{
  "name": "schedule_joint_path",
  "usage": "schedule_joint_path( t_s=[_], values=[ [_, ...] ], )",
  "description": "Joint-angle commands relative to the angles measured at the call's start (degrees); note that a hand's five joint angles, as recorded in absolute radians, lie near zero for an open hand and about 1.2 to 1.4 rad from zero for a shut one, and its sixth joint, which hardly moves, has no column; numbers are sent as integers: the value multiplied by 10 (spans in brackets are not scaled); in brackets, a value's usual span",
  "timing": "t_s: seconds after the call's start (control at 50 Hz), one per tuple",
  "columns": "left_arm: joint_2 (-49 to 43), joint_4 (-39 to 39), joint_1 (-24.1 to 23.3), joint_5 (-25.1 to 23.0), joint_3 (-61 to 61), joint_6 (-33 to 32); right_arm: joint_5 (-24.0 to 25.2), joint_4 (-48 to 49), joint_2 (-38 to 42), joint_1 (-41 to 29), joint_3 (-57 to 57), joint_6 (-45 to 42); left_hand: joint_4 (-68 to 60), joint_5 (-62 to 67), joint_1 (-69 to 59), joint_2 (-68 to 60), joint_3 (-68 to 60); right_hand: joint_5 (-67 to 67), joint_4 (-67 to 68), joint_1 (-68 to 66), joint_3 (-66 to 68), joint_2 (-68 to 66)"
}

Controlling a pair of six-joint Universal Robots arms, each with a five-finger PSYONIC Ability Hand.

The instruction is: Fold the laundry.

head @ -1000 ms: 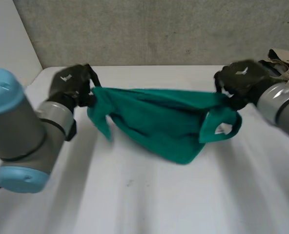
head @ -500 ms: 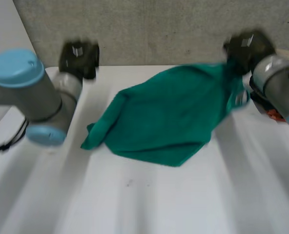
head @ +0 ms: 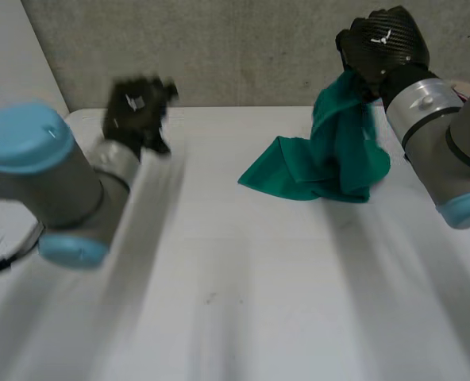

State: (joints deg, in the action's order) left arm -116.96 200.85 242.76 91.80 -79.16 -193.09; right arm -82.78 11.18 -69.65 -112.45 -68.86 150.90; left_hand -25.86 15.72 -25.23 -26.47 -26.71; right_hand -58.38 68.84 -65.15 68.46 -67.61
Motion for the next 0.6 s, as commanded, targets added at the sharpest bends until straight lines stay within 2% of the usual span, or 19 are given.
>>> schedule_joint_path(
  t_s=[0.02,0.04,0.14,0.3,0.5,0.52,0.54,0.58,0.6],
  values=[
    [-49,-25,-31,0,-30,153,-2,-1,-63,-40,-4,0,27,-25,21,33,35,-116,112,-149,115,-124],
    [-56,-27,-34,-1,-28,189,-2,-2,-69,-47,-2,0,27,-25,21,33,35,-116,112,-149,115,-124],
    [-80,-29,-55,-6,-8,272,-2,-16,-124,-94,0,3,27,-25,21,33,35,-116,112,-149,115,-124],
    [-135,-33,-94,-7,60,333,-5,-47,-176,-160,0,37,27,-25,21,33,35,-116,112,-149,115,-124],
    [-162,-37,-118,-7,98,460,-10,-63,-204,-164,-3,90,-3,5,-9,3,5,-116,112,-149,115,-124],
    [-161,-39,-118,-9,96,480,-11,-62,-204,-160,-6,92,-117,118,-123,-110,-108,-116,112,-149,115,-124],
    [-160,-40,-119,-10,96,486,-11,-62,-203,-158,-7,92,-163,164,-169,-157,-154,-116,112,-149,115,-124],
    [-152,-47,-120,-14,88,500,-12,-62,-203,-157,-10,92,-451,453,-457,-445,-443,-116,112,-149,115,-124],
    [-149,-49,-121,-12,83,502,-12,-63,-201,-157,-12,92,-540,542,-547,-534,-532,-116,112,-149,115,-124]
  ],
)
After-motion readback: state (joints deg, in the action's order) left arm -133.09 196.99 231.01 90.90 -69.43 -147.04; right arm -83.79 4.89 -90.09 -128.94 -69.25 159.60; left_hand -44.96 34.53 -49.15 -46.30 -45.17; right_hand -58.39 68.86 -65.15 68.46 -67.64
